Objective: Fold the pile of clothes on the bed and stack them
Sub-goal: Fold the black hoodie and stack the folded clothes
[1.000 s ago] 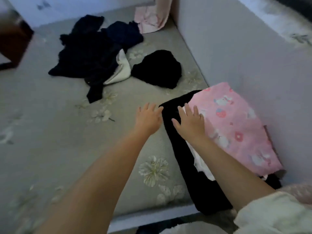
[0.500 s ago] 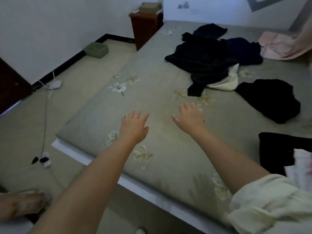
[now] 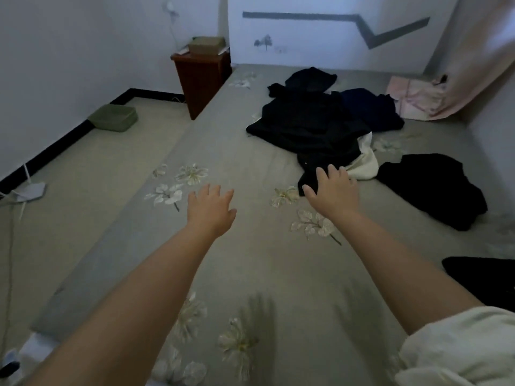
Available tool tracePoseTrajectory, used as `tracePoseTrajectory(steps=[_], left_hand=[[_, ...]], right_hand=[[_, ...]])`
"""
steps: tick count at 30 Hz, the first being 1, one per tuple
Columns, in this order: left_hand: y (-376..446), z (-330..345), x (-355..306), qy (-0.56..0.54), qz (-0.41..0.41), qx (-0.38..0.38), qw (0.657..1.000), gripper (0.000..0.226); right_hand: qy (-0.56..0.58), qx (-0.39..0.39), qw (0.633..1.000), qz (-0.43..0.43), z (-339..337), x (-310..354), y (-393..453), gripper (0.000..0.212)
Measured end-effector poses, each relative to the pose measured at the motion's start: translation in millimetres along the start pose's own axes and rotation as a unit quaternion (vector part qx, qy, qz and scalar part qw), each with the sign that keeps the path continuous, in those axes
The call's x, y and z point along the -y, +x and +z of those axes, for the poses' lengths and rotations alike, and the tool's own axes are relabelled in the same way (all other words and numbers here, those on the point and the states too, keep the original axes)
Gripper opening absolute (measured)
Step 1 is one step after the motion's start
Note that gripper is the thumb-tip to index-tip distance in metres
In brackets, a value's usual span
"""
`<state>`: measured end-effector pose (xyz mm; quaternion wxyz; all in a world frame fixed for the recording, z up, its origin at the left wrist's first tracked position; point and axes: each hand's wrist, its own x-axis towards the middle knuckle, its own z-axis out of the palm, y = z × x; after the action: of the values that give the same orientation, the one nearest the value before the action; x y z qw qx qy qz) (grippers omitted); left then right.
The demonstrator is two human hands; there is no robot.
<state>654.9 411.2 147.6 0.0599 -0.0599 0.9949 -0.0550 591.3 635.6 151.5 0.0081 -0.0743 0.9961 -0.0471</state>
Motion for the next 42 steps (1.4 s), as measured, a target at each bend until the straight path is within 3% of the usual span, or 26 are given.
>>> tracePoseTrajectory(steps=[5,13,17,22,24,27,31,33,36,42], left_hand=[[96,8,-16,-0.032,0.030,0.003,0.999,0.056],[216,86,-43,-0.081,0.081,0.066,0.991,0.064],[284,145,-57,-0.099,0.098,0.091,0.986,0.067],[341,254,-74,-0.121,0.087,0.138,0.979,0.070],[352,295,-79,-0.122,0.091,0.143,0.978,0.073],[356,334,-83,-0.123,0.108,0.076,0.984,0.077],[353,343,-82,-0.128,0.111,0.029,0.985,0.086],[354,343,-83,-0.122,0.109,0.021,0.986,0.087],[355,343,-83,-0.115,0.106,0.026,0.987,0.085],[356,344,-84,-0.131,0.112,0.030,0.985,0.081]], right_hand=[[0.013,0.052,0.998,0.042,46,-5,58,0.058],[0.026,0.107,0.989,0.098,124,-8,136,0.061],[0.050,0.166,0.971,0.166,168,-28,190,0.066],[0.032,0.166,0.968,0.187,232,-59,250,0.068],[0.047,0.153,0.966,0.201,259,-71,273,0.067],[0.079,0.085,0.965,0.237,292,-85,305,0.065],[0.064,0.032,0.954,0.292,312,-88,356,0.067],[0.012,0.028,0.951,0.308,317,-92,377,0.054],[-0.042,0.003,0.959,0.279,324,-93,389,0.029],[-0.038,-0.057,0.982,0.174,316,-84,332,0.028]])
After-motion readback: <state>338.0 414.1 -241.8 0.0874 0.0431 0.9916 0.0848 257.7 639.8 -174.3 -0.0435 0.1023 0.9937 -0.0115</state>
